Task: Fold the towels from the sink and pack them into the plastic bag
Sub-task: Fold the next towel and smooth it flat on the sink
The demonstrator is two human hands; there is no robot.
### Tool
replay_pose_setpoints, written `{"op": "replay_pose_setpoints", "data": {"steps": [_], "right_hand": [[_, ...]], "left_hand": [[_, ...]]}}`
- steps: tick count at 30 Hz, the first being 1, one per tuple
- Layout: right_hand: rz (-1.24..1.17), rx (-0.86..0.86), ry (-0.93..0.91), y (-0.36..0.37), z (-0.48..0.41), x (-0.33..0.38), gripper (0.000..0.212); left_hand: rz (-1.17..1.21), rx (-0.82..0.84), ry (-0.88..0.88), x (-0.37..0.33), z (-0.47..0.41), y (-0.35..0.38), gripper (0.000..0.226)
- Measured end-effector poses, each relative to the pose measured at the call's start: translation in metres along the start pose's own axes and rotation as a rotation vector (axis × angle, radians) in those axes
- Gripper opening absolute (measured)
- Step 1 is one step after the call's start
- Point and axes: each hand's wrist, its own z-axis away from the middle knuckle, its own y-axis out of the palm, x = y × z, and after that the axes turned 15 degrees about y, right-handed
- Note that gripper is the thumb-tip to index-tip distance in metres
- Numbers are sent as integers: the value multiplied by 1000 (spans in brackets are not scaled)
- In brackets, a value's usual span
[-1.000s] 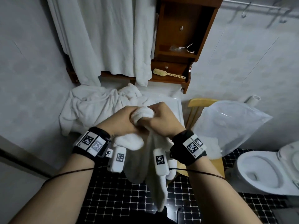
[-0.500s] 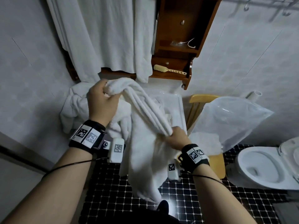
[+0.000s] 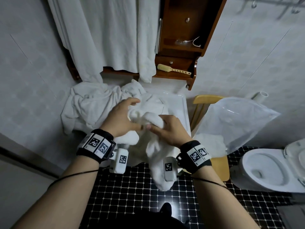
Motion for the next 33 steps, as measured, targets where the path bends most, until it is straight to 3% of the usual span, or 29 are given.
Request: {"op": "replay_pose_setpoints", "data": {"steps": [2,6,8,11,14,16,19,21,23,27,29,33], "right_hand": [[-1,53,-81,0,5,9,44],[111,-34,-109,-1,1,14,52],[262,-145,-111,-5,-5,9,48],[407,-344,-94,-11,-2,8,25],[325,-561,-67,-11,3,15,23],[224,-438,-12,-14,1,14,30],[256,-46,110,-9,2,0,29],[339,80,198,9,1,-17,23],[393,170,295,28,2,-35,12],[378,292,459,46,12,-66,29],[377,298,469,46,15,-74,25],[23,226,357,37,8,-66,15]], "left_hand": [[19,175,50,-4,0,5,87],[-31,207,22,-12,0,12,34],[-100,191,-19,-11,1,13,32],[-158,183,-86,-2,1,12,42],[-223,108,-115,1,0,11,49],[-326,-57,-68,1,0,6,34],[-316,-237,-11,-3,0,0,30],[-256,-308,27,-9,2,-1,34],[-208,-351,80,-10,1,-6,23],[-215,-450,105,-7,-5,-28,26],[-231,-501,75,-3,-4,-34,30],[-256,-515,-71,15,-3,-29,31]]}}
